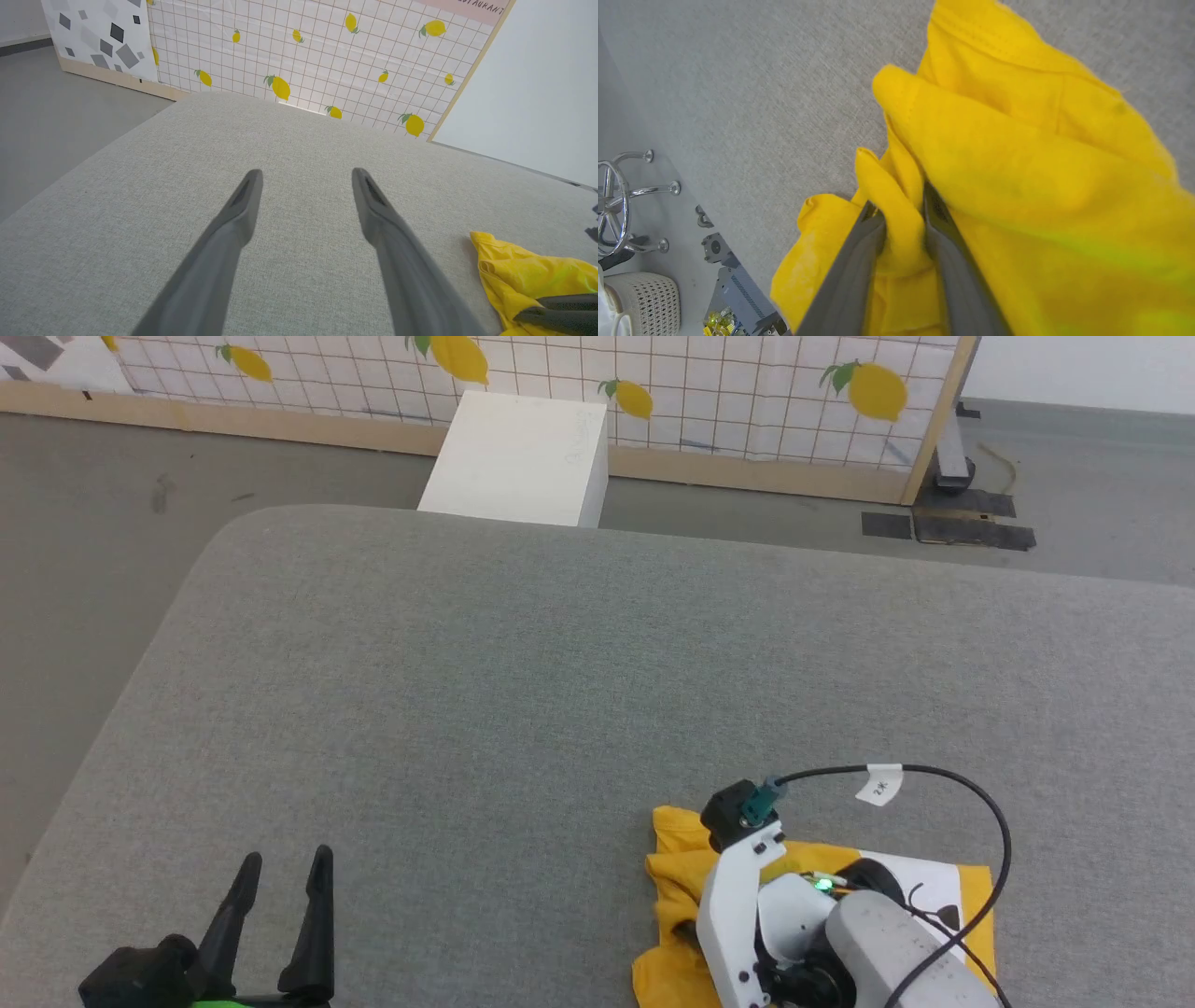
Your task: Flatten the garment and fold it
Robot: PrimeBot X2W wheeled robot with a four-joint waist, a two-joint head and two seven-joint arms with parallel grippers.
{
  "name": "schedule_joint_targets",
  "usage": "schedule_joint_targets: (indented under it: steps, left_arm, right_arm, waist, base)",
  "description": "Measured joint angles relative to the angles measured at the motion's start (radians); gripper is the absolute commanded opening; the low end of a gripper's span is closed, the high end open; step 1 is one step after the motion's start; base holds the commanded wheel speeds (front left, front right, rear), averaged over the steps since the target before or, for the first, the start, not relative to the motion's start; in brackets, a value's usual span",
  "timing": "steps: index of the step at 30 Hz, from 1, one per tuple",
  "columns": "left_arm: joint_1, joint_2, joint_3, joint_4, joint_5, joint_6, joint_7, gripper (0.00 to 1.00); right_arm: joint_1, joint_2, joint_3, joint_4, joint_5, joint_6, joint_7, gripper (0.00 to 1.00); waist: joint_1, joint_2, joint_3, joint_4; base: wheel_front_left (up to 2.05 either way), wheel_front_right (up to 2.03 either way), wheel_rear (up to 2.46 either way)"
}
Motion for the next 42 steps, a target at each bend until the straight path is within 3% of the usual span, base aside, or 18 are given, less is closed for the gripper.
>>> schedule_joint_targets:
  steps: [5, 13, 18, 25, 27, 32, 36, 42]
  left_arm:
    - [-0.008, -0.005, -0.012, 0.011, 0.000, 0.000, 0.004, 1.00]
    - [-0.006, -0.011, -0.017, 0.014, -0.003, 0.001, 0.007, 1.00]
    - [-0.004, -0.013, -0.019, 0.014, -0.007, 0.008, 0.007, 1.00]
    - [0.005, -0.013, -0.019, 0.012, -0.009, 0.009, 0.005, 1.00]
    - [0.005, -0.011, -0.016, 0.010, -0.009, 0.009, 0.005, 1.00]
    - [0.005, -0.005, -0.008, 0.001, -0.004, 0.009, -0.012, 1.00]
    - [0.005, -0.005, 0.005, -0.006, 0.001, 0.009, -0.022, 1.00]
    - [0.008, -0.003, 0.017, -0.012, 0.006, 0.007, -0.030, 1.00]
  right_arm:
    - [-0.026, 0.007, 0.027, 0.022, 0.076, 0.000, 0.004, 1.00]
    - [-0.042, -0.004, 0.037, -0.063, 0.148, -0.001, 0.147, 1.00]
    - [-0.018, -0.013, -0.101, -0.284, 0.129, -0.001, 0.212, 1.00]
    - [0.199, -0.035, -0.324, -0.664, 0.091, -0.001, 0.306, 1.00]
    - [0.243, -0.033, -0.377, -0.764, 0.066, -0.001, 0.265, 1.00]
    - [0.336, -0.023, -0.471, -0.922, -0.025, -0.001, 0.032, 1.00]
    - [0.440, -0.012, -0.534, -0.926, -0.085, -0.001, -0.126, 1.00]
    - [0.569, -0.008, -0.585, -0.841, -0.118, -0.001, -0.224, 1.00]
  waist:
    - [0.0000, 0.0000, -0.010, 0.002]
    - [0.0000, 0.0000, -0.033, -0.010]
    - [0.0000, 0.0000, -0.041, -0.017]
    - [-0.0001, 0.0000, -0.038, -0.038]
    - [-0.0001, 0.0000, -0.034, -0.045]
    - [0.0000, 0.0000, -0.022, -0.070]
    - [0.0000, 0.0000, -0.014, -0.098]
    - [0.0000, 0.0000, -0.003, -0.140]
  base:
    - [0.00, 0.00, 0.00]
    - [0.00, 0.00, 0.00]
    - [0.00, 0.00, 0.00]
    - [0.00, 0.00, 0.00]
    - [0.00, 0.00, 0.00]
    - [0.00, 0.00, 0.00]
    - [0.00, 0.00, 0.00]
    - [0.00, 0.00, 0.00]
